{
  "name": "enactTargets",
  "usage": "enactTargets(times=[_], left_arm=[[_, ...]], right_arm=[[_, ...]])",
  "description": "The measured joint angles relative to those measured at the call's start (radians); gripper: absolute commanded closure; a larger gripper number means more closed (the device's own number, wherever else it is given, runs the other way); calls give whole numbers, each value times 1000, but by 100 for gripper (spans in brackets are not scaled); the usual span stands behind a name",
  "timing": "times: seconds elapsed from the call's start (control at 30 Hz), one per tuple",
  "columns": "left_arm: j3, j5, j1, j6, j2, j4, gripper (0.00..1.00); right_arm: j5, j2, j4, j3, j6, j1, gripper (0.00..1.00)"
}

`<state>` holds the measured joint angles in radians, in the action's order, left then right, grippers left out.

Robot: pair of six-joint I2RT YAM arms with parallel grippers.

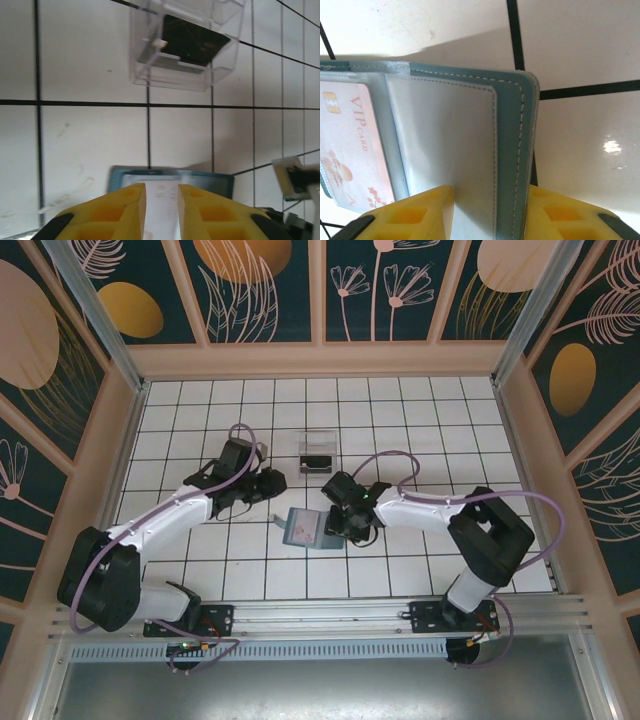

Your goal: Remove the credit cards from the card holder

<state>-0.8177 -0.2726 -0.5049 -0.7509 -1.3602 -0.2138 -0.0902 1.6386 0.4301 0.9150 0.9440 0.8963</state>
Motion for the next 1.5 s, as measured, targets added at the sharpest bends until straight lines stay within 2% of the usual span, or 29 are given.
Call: enactTargets(times=[0.17, 0.33, 0.6, 0.87, 1.03, 1.23, 1.5], left_arm=[[-8, 14, -90, -34, -13, 2, 76], [-8, 19, -136, -47, -80, 4, 76], [-8, 27, -153, -51, -138, 18, 77], [1, 67, -155, -50, -184, 31, 79], [12, 72, -155, -51, -192, 42, 80], [45, 67, -155, -51, -192, 64, 82], [78, 63, -155, -51, -192, 80, 83]], right_arm=[[48, 23, 39, 44, -34, 0, 60], [123, 34, 103, 80, -65, -3, 56], [180, 38, 178, 116, -82, -7, 56], [176, 23, 223, 177, -82, -7, 57], [114, -11, 173, 186, -81, -16, 61], [-36, -13, 6, 162, -71, -25, 77], [-178, 42, -178, 65, -44, -37, 84]])
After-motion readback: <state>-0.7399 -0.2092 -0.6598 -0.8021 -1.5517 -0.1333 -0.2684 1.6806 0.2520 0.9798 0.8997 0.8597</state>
